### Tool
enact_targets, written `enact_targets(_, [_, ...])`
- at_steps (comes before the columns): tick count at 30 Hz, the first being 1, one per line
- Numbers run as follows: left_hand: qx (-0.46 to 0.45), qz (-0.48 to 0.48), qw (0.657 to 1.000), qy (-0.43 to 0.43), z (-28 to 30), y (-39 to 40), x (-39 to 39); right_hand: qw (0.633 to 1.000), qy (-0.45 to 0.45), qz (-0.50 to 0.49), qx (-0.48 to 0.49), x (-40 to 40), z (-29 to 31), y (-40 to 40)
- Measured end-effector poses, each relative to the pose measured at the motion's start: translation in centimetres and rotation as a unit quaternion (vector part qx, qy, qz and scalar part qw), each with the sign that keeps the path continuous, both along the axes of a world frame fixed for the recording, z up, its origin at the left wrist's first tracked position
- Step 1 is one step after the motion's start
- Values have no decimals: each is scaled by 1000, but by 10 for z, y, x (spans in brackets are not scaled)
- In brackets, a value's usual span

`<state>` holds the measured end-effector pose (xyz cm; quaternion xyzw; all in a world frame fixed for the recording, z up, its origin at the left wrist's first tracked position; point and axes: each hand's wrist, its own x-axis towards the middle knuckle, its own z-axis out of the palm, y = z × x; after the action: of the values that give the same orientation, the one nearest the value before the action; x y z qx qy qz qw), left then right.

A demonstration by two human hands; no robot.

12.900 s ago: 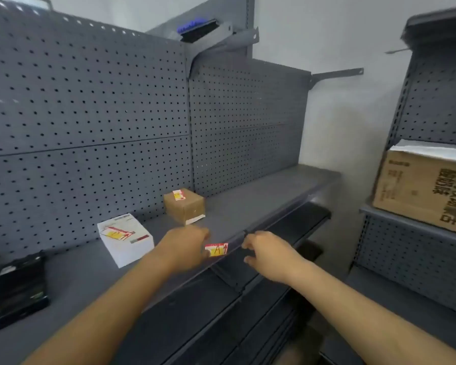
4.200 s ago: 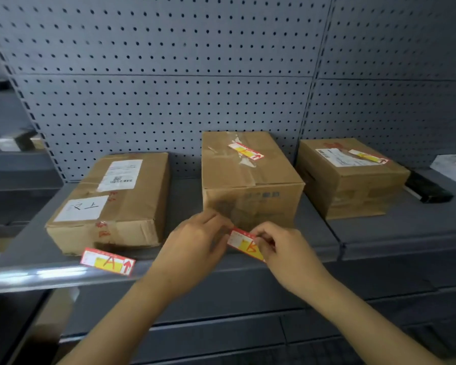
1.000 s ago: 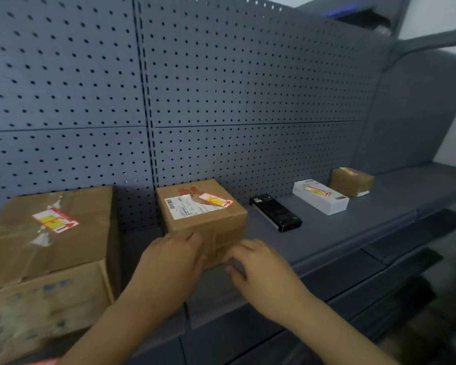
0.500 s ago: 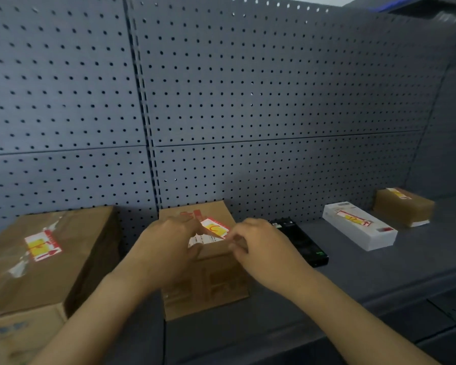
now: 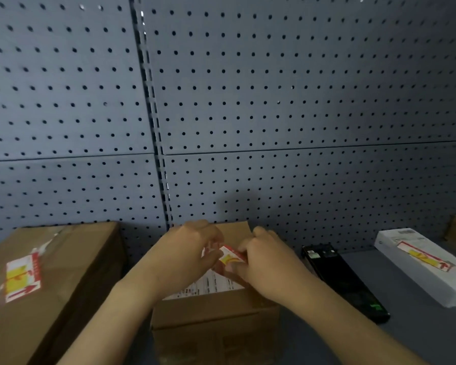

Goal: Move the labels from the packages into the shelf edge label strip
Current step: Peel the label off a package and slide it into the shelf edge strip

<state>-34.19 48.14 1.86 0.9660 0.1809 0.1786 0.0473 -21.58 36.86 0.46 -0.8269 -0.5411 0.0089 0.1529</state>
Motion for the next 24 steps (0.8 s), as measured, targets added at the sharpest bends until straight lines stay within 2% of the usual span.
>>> enact_targets(7, [-6,23,1000,7,-1,-2,4,996,77,40,31,15,3,6])
enact_targets(11, [-14,24,999,-17,-1,-17,-2,991,6,76,111,17,0,-3])
enact_targets(21, [-59,-11,997,-54,0,-69,-49,964,-32,90,246,-7,-3,-53])
enact_targets(24, [-37,-18,997,-71,-4,-81,-72,956,-105,82,262,-24,-4,-75])
